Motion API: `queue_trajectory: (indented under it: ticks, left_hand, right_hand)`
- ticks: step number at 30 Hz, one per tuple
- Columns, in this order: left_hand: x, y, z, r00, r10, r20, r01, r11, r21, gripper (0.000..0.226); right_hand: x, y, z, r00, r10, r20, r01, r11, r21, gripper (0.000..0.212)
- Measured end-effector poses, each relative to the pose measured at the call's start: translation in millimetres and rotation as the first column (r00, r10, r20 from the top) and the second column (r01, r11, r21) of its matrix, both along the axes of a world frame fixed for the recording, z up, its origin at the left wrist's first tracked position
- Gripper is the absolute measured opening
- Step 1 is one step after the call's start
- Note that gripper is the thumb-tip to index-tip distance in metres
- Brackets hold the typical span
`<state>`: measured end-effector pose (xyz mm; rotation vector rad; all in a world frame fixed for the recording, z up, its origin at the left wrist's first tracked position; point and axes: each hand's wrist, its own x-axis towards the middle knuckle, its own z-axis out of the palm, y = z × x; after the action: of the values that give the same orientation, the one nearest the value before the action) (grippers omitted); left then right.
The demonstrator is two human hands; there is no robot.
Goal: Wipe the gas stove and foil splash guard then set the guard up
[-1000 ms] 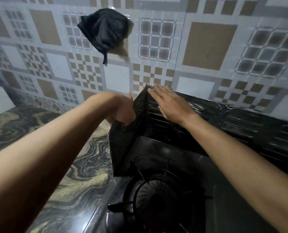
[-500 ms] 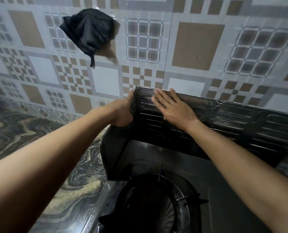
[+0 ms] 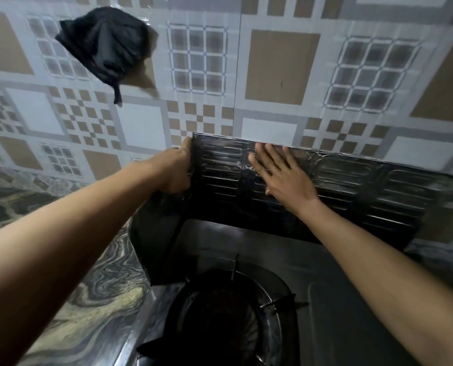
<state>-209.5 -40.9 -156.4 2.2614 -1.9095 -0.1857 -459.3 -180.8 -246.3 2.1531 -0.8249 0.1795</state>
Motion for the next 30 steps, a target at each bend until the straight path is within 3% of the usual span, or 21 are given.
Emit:
queue_trajectory:
  ticks: [3,6,8,10,12,14,15,19,25,30]
  left_hand:
    - [3,-1,-2,0.998,0.007,0.063,-0.009,1.0,0.024,0.106]
    - [-2,-5,-3,0.996,0.031,0.08,-0.034,0.999,0.033,0.107]
    - [-8,-8,-1,0.995,0.031,0.091,-0.036,0.998,0.048,0.108]
    - [-17,-8,2,0.988,0.07,0.135,-0.083,0.992,0.097,0.109]
    - [-27,-7,4,0.953,0.136,0.27,-0.172,0.978,0.115,0.105]
    - [-44,-9,2,0.885,0.159,0.438,-0.189,0.982,0.025,0.102]
    - [-54,-13,-2,0.874,0.125,0.469,-0.123,0.992,-0.036,0.099]
    - [-93,-41,-36,0.91,-0.249,0.331,0.253,0.967,0.03,0.094]
    - [-91,-76,-87,0.914,-0.196,0.354,0.227,0.973,-0.047,0.097]
    - [-97,-82,-90,0.923,-0.16,0.351,0.167,0.986,0.012,0.109]
  right_hand:
    - [-2,1,5,0.999,0.045,-0.011,-0.045,0.998,0.043,0.096]
    - [-21,7,5,0.99,0.144,-0.01,-0.143,0.989,0.04,0.063]
    - [-42,14,3,0.992,0.102,0.07,-0.103,0.995,0.007,0.055]
    - [-61,19,2,0.991,-0.037,0.127,0.037,0.999,0.001,0.064]
    - [-72,18,0,0.989,-0.112,0.098,0.109,0.993,0.035,0.079]
    - [-78,15,-1,0.991,-0.12,0.059,0.118,0.992,0.038,0.087]
    - [-80,13,-2,0.991,-0.121,0.049,0.12,0.992,0.032,0.089]
    - [-78,5,-5,0.991,-0.118,0.061,0.118,0.993,0.006,0.092]
    - [-81,-7,-12,0.992,-0.085,0.095,0.083,0.996,0.022,0.098]
    - [-79,1,-5,0.989,-0.116,0.093,0.106,0.989,0.105,0.097]
